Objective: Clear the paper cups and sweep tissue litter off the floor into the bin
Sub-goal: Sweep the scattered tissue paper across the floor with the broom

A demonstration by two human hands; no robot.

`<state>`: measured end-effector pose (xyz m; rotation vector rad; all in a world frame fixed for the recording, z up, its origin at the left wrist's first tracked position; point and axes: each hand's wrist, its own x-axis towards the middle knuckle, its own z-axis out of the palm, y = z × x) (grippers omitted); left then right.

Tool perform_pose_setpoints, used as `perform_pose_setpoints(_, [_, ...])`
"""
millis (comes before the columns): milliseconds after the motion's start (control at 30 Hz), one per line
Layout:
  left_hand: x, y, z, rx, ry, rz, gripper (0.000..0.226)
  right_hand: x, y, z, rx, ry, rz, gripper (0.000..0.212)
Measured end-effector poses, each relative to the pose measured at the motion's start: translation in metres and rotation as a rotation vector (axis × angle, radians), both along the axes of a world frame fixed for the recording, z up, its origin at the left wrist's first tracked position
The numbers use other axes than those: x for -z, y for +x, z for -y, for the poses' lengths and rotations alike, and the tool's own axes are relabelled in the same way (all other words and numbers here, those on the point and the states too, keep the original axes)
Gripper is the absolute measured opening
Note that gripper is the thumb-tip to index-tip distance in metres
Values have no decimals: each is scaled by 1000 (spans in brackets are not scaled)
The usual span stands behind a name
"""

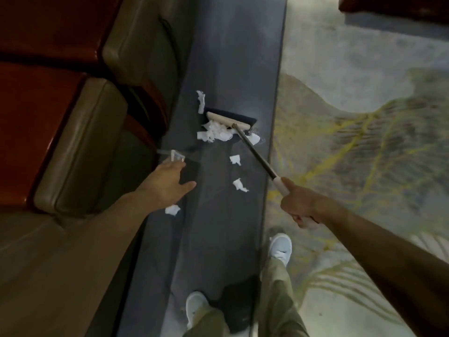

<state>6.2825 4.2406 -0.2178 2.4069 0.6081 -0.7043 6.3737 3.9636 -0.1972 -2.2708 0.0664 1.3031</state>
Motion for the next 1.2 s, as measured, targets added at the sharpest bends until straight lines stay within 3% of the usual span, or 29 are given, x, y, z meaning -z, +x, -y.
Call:
perform_pose_setpoints(133, [-20, -30, 31, 56, 8, -37, 68, -24, -20, 18, 223, 99, -14, 68])
perform_pose_setpoints(233, [-20, -43, 48, 66, 38, -56, 67, -52, -8, 31, 296, 151, 1, 53])
perform_pose_setpoints(300, [-17, -50, 53, 57, 29, -55, 67, -56, 1, 32, 326, 168, -4, 56])
perform_pose_setpoints(533, [-14, -79, 60, -81, 11, -58, 65, -16, 49, 0, 121, 133, 147, 63])
perform_pose_setpoints(667, [-11, -87, 59, -127, 52, -46, 51, 6, 82, -30, -72, 97, 188, 49])
perform_pose_setpoints(733, [-6, -93, 56, -142, 70, -50, 55, 15, 88, -44, -186, 68, 218, 39])
perform_pose_setpoints(800, [-2, -98, 52, -157, 81, -75, 61, 23, 88, -52, -270, 31, 236, 16])
perform_pose_setpoints(900, [2, -104, 45, -174, 97, -116, 65, 33, 78, -51, -342, -26, 246, 12])
perform_pose_setpoints(1067, [-1, -115, 40, -206, 92, -123, 67, 41, 33, -26, -396, -159, 219, 67])
perform_pose_setpoints(1200, [-10, -136, 41, -202, 67, -88, 69, 48, -27, -2, -297, -187, 181, 79])
